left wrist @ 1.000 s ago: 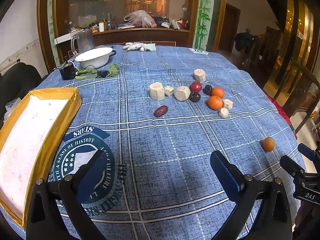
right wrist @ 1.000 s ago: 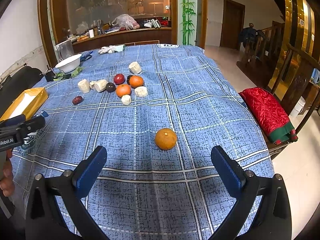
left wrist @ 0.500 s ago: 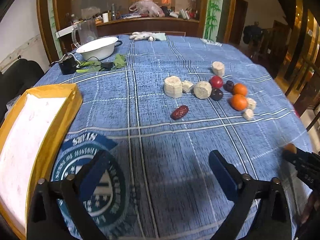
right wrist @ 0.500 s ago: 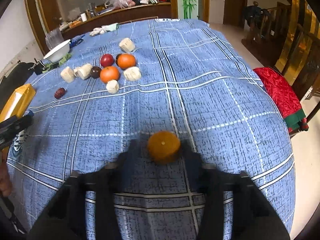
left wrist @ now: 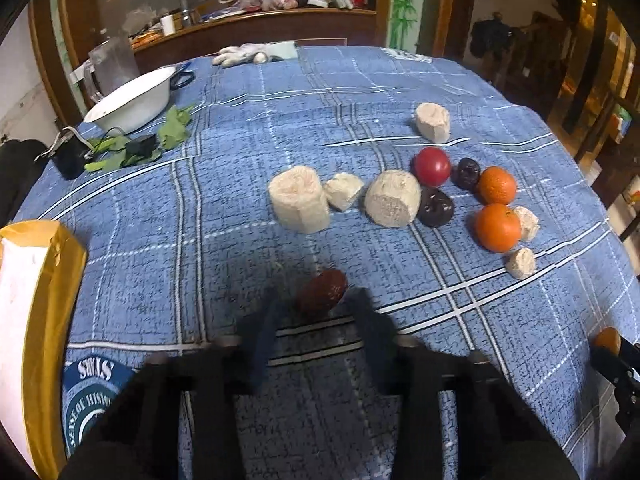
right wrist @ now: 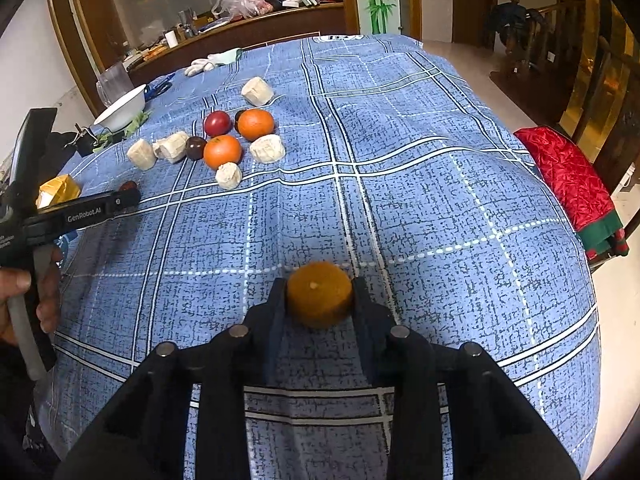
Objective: Organize fruits
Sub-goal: 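Grasp the small orange with the right tool while the left tool grasps the red date, then carry the orange and red date to the yellow tray and release both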
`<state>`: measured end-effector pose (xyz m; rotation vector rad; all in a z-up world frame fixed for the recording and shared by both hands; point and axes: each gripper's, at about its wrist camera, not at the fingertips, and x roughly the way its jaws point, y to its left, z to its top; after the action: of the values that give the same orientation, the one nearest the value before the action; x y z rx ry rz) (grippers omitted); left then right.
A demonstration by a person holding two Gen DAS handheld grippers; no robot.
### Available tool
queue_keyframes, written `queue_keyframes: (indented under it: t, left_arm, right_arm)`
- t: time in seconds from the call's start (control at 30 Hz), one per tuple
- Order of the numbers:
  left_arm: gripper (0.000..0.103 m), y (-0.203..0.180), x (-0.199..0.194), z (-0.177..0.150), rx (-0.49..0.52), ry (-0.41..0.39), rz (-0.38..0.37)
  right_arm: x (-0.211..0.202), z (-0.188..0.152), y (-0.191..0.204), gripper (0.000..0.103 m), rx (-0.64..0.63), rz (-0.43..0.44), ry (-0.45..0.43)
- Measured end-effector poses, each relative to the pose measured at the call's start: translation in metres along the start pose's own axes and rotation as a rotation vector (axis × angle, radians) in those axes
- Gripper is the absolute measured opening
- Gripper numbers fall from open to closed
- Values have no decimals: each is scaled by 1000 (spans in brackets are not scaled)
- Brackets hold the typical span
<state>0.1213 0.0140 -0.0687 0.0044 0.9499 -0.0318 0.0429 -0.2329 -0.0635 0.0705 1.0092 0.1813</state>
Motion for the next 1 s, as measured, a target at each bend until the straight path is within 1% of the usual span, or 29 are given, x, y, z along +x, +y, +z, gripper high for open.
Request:
queue_keyframes:
  t: [0.23,0.4,0.47,0.57,0.67,0.83,1.0]
  left_arm:
    - [23,13,-17,-10,-14,-28,-80]
    - [23,24,-41,-20,-55,-67,-92]
    - [23,31,-53,-24,-72,-86,-84]
    - [23,46,-77,-34,-115,-115,-53]
    - [23,71,-104,-45,-185,-160,-19]
    - [23,123,-142,-65,-296,-215,95]
    - [23,174,-160,-88,-401,-216,208]
  right_arm:
    - [-2,0,1,33,-4,2,-8]
    - [-4,-1,8,33,-18,10,-12]
    - [-6,-2,13,33,-27,19,-14]
    - [-10,-1,26,33,-51,40,-26]
    - [-16,2,45,33,-84,70,-44]
    - [-24,10,93,33,-170,143,-72]
    - [-26,17,151,33,-264,227,-86]
